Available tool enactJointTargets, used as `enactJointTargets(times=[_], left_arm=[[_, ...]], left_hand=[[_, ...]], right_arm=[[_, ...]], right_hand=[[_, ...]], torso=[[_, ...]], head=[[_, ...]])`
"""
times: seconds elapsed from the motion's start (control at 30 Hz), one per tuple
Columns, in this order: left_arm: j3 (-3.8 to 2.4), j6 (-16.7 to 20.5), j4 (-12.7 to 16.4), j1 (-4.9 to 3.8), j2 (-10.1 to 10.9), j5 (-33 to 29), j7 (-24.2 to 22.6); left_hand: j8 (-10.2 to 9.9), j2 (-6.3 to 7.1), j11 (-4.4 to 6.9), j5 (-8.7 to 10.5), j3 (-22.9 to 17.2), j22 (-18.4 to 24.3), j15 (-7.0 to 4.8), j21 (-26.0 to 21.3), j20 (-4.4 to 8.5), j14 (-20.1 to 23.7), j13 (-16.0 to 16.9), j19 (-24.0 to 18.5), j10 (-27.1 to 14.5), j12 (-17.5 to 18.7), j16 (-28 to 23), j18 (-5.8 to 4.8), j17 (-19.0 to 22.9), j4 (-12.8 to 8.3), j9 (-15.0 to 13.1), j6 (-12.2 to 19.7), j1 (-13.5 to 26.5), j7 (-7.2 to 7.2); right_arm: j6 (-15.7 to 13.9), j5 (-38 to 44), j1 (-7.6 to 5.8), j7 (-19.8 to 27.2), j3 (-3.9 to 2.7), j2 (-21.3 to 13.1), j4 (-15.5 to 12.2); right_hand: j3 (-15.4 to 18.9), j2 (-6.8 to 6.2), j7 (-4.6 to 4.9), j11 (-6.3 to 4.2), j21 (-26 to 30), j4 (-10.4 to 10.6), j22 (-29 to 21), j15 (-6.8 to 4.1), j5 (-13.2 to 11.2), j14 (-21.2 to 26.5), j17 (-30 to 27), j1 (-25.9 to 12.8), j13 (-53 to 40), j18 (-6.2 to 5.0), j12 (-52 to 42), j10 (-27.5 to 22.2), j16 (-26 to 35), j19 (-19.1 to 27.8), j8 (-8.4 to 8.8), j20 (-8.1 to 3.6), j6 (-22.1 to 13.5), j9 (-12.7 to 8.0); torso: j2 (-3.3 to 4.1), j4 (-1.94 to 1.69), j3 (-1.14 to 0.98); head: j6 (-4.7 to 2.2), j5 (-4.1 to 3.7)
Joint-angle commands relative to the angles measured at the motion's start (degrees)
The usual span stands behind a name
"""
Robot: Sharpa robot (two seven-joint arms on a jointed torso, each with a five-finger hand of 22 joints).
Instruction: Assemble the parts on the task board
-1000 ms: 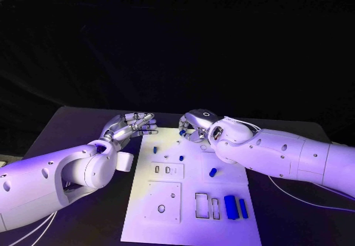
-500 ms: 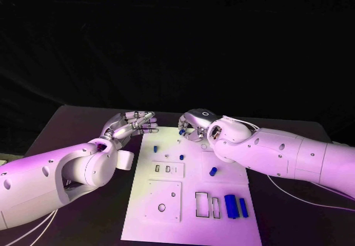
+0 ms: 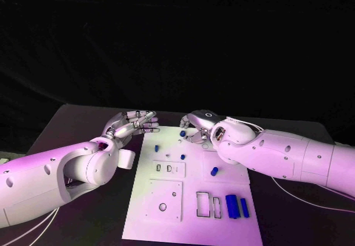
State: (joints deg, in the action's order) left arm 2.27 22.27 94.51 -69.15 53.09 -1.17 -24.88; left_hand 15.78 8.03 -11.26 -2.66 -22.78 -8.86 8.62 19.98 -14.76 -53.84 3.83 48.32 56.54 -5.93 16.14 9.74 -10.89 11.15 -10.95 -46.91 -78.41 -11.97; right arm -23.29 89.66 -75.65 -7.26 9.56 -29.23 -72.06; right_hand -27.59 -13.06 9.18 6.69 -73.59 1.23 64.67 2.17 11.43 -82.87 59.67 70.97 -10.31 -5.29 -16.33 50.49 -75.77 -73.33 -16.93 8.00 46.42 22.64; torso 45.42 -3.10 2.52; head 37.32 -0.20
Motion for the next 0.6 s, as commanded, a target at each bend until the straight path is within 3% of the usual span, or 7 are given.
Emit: enactJointTargets(times=[0.03, 0.3, 0.4, 0.6], left_arm=[[-0.06, -0.76, 0.03, -0.11, 0.00, -0.12, 0.08], [-0.05, -0.95, -0.20, -0.12, 0.16, -0.12, 0.03], [-0.05, -1.18, -0.27, -0.12, 0.32, -0.12, -0.06], [-0.05, -2.39, -0.67, -0.11, 0.59, -0.54, -0.67]], left_hand=[[-0.35, -0.03, -0.27, -0.27, -0.09, 0.02, 0.14, 0.32, 0.06, -0.02, -0.08, 0.28, 0.06, 0.25, 0.40, 0.67, -0.05, 0.19, 0.05, -0.08, 0.39, -3.03], [-0.35, -0.03, -0.27, -0.27, -0.09, 0.02, 0.14, 0.32, 0.06, -0.02, -0.08, 0.28, 0.06, 0.25, 0.40, 0.67, -0.05, 0.19, 0.05, -0.08, 0.39, -3.03], [-0.35, -0.03, -0.27, -0.27, -0.09, 0.02, 0.14, 0.32, 0.06, -0.02, -0.08, 0.28, 0.06, 0.25, 0.40, 0.67, -0.05, 0.19, 0.05, -0.08, 0.39, -3.03], [-0.40, -0.22, -0.28, -0.28, -0.32, 0.05, 0.16, 0.35, 0.05, 0.00, -0.07, 0.25, 0.07, 0.35, 0.42, 0.67, -0.09, 0.18, 0.08, -0.10, 0.36, -3.04]], right_arm=[[0.29, 1.08, 0.04, -0.77, 0.01, -1.03, -1.06], [-2.31, -0.56, -0.14, -0.41, -0.13, -6.72, -6.44], [-3.42, -3.12, -0.46, -0.23, -0.42, -10.42, -9.57], [-0.07, -8.61, -1.54, -1.14, -0.74, -16.52, -13.13]], right_hand=[[2.40, -0.13, -0.20, 0.13, 0.47, 0.61, -0.23, -0.07, 0.24, 0.50, -0.42, 0.52, -0.71, -0.49, -2.01, -1.72, 0.18, 0.39, 0.41, 0.10, -0.63, 0.28], [3.26, 0.91, 0.17, -0.58, -1.18, 1.17, 2.57, -0.68, 0.72, -0.63, 1.12, 2.17, -1.73, 0.05, -6.27, -0.21, -1.14, -1.81, -0.16, -0.39, 1.48, 0.91], [2.62, 0.89, 0.00, -1.06, -2.57, 1.92, 4.77, -1.09, 0.96, -1.44, 2.73, 2.07, -1.73, 0.52, -7.94, 3.30, -2.10, -3.45, -0.08, -0.77, 2.56, 0.97], [2.67, -0.37, -0.20, -2.40, -3.87, 3.12, 6.99, -2.19, 0.87, -1.87, 3.80, 1.39, -4.55, 0.96, -13.67, 13.25, -2.74, -4.91, 0.47, -1.74, 1.54, 1.19]], torso=[[0.01, 0.09, -0.07], [-0.02, 0.08, -0.07], [0.00, 0.07, -0.03], [0.05, 0.07, -0.03]], head=[[-0.12, -0.03], [-0.38, -0.48], [-0.46, -0.96], [-0.55, -1.53]])
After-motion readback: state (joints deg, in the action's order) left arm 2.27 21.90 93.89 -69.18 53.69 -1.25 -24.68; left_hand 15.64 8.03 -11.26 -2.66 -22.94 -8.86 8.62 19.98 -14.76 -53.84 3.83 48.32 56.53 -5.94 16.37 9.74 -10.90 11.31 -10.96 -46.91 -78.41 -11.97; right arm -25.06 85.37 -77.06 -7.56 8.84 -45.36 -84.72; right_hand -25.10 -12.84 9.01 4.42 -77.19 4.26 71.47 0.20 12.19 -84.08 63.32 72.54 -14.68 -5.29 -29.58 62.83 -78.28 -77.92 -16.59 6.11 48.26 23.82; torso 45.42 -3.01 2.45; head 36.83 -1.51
